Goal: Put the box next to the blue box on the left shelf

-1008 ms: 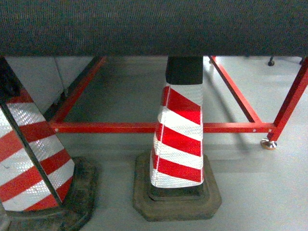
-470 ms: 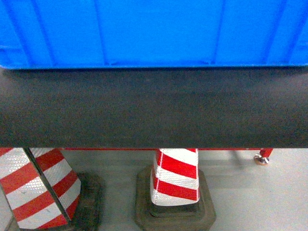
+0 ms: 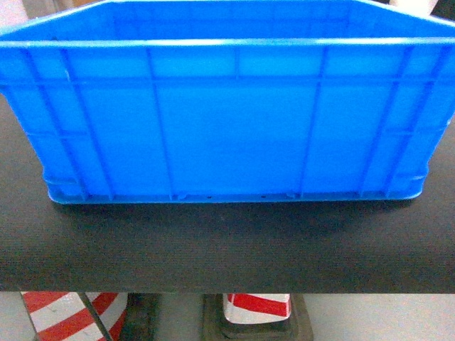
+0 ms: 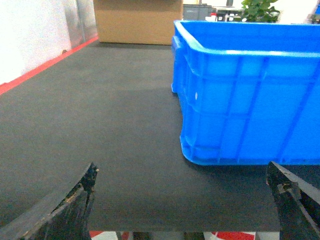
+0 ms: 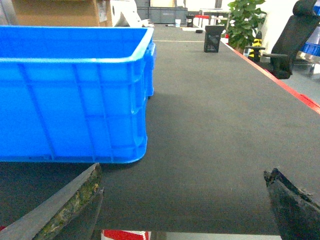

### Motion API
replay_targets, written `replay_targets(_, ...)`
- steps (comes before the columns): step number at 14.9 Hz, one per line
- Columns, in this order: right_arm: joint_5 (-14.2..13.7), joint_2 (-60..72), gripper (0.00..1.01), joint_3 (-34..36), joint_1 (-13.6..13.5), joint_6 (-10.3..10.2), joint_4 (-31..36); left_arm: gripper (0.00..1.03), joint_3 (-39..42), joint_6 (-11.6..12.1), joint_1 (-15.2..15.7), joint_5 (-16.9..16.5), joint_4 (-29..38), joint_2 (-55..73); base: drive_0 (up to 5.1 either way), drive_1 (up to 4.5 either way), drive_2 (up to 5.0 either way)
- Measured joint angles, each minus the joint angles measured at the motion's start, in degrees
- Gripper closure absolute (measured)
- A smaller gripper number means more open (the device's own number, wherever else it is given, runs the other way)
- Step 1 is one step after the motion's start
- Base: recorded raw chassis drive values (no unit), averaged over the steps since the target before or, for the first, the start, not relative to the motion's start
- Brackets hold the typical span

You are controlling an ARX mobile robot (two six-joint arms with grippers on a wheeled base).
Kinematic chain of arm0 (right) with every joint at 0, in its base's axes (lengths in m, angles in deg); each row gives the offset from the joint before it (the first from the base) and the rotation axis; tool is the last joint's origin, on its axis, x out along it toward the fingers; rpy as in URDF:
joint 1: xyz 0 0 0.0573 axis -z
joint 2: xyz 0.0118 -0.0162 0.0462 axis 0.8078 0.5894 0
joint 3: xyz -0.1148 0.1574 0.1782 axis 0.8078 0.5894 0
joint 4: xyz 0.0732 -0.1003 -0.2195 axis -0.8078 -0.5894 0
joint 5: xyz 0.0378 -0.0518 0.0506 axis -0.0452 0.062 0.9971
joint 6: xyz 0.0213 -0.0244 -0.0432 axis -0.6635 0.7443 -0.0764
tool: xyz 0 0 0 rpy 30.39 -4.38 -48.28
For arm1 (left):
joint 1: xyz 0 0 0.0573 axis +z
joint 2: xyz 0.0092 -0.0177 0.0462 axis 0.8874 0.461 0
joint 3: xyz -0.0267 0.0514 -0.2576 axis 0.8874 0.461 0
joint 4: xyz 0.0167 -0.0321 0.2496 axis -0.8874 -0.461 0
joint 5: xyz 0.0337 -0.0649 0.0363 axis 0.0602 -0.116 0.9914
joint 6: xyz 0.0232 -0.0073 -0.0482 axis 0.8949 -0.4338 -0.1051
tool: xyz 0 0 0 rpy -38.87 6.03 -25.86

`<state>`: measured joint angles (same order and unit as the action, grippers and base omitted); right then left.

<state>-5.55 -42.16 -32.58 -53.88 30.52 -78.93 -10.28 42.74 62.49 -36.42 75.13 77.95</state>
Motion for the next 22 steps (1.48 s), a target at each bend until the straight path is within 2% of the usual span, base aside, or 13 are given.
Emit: replay_targets(22,0.0,0.0,0.03,0.0,0.0,-0.04,-0.04,0.05,0.0,0.02,0.0,0.0,0.07,0.0,0.0,0.0,0.0)
